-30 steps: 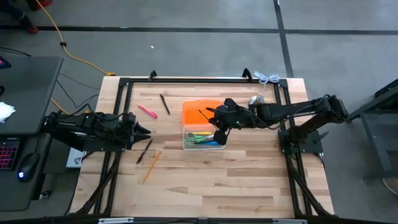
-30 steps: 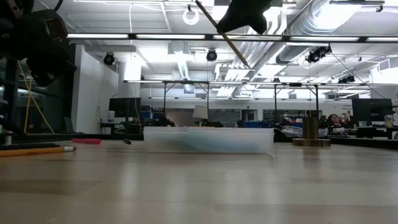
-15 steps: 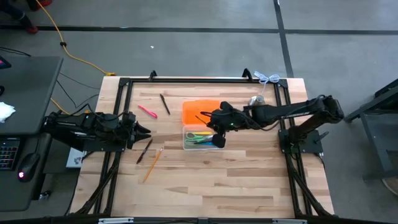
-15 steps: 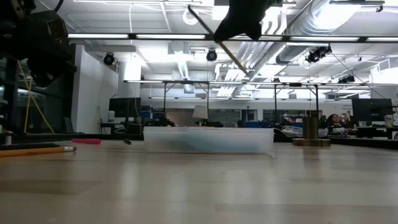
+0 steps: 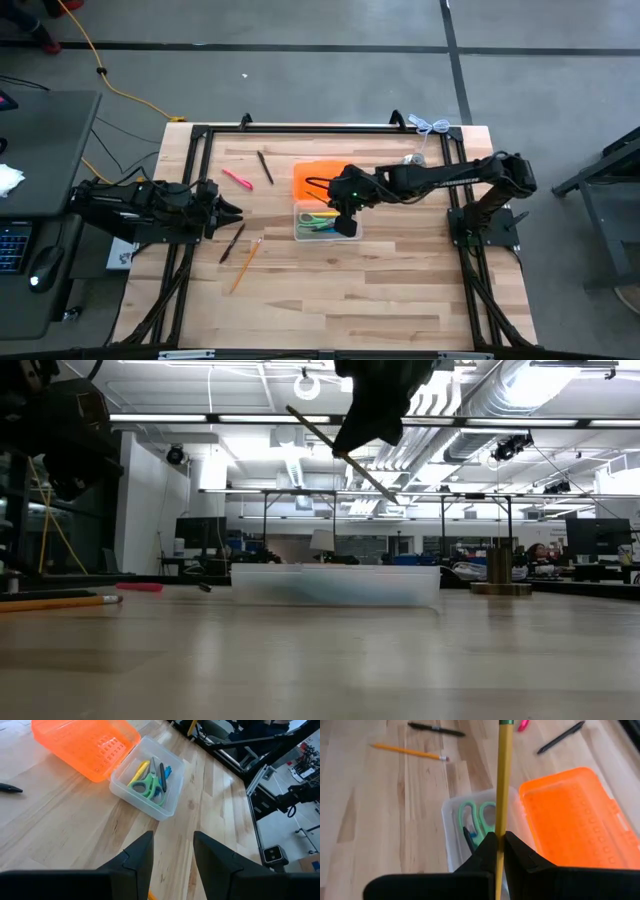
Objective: Pick & place school supplies into a supply box
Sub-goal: Put the yellow pencil into the orange supply box
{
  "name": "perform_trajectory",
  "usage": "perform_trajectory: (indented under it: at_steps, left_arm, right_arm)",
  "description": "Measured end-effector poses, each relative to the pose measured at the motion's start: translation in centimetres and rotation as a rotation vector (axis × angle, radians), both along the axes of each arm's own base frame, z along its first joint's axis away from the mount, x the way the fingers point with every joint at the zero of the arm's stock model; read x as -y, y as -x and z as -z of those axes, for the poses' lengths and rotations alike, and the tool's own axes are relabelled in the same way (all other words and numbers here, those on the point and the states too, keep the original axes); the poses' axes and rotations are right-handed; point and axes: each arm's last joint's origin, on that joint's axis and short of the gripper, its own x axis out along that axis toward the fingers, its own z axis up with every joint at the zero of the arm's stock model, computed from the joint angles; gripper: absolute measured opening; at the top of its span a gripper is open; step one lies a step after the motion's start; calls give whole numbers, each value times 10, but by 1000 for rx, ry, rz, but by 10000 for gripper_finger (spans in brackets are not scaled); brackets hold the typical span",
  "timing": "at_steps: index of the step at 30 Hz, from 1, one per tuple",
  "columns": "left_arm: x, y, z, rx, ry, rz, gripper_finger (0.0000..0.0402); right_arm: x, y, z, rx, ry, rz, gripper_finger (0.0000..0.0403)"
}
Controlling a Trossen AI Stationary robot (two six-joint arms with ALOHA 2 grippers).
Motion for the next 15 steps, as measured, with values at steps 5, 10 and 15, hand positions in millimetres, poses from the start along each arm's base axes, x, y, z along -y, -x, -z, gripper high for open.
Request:
perform_trajectory:
  at_steps: [5,10,15]
  left_arm:
    - [0,0,0,-2,0,0,170]
    - [0,0,0,-2,-6,-13,170]
    - [-1,0,1,-9,-11,-21,170]
  right_arm:
    - [1,-7,3,-49,-3,-19,1]
    - [1,-18,3,-107,22,-48,1]
    - [0,-33,6,-194,55,-90,1]
